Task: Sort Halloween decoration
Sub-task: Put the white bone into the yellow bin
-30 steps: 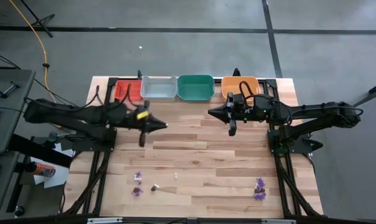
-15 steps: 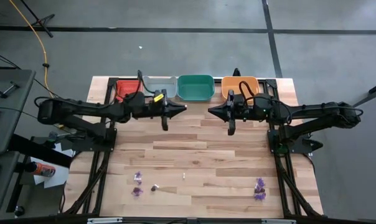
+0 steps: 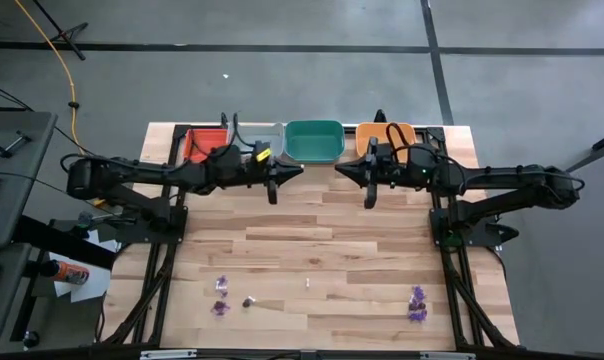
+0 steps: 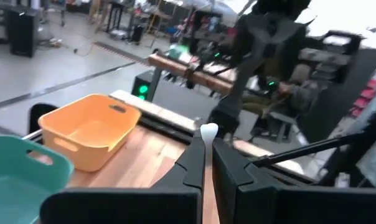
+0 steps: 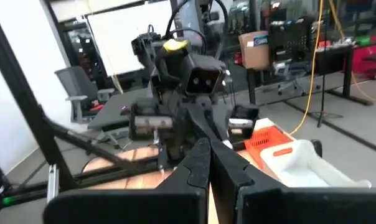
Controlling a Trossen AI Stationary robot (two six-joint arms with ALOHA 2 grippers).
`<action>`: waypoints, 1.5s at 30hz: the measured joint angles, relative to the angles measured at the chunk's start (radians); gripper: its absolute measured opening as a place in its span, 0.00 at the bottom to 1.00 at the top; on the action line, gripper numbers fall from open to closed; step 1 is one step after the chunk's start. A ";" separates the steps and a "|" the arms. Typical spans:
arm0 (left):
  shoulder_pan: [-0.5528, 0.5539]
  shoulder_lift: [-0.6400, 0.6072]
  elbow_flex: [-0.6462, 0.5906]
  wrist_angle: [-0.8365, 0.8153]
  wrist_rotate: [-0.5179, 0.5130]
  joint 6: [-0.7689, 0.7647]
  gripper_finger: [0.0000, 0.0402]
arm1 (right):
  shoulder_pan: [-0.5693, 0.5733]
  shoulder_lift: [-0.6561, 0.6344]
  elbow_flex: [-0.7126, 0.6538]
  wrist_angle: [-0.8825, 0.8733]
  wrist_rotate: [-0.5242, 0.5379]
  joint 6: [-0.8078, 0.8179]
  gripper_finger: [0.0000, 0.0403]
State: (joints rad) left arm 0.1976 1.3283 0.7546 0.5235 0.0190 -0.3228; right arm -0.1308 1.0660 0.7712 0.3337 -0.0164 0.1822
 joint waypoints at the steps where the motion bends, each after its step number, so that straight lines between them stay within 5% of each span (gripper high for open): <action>1: 0.015 0.019 0.030 -0.044 0.002 0.013 0.00 | -0.006 0.000 0.000 0.018 0.000 0.000 0.00; 8: 0.138 0.304 0.352 -0.261 0.129 0.160 0.00 | -0.045 -0.003 0.000 0.232 0.026 0.000 0.00; 25: 0.197 1.018 1.059 -0.222 0.118 0.196 0.00 | -0.105 -0.028 0.000 0.329 0.073 0.003 0.00; 37: 0.192 1.117 1.146 -0.258 0.048 0.144 0.07 | -0.105 -0.028 0.000 0.321 0.093 0.053 0.00; 45: 0.192 1.115 1.146 -0.320 0.054 0.143 0.25 | -0.104 -0.028 0.000 0.321 0.092 0.053 0.00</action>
State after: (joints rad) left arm 0.3901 2.4433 1.9007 0.2035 0.0734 -0.1795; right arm -0.2352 1.0382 0.7712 0.6548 0.0759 0.2348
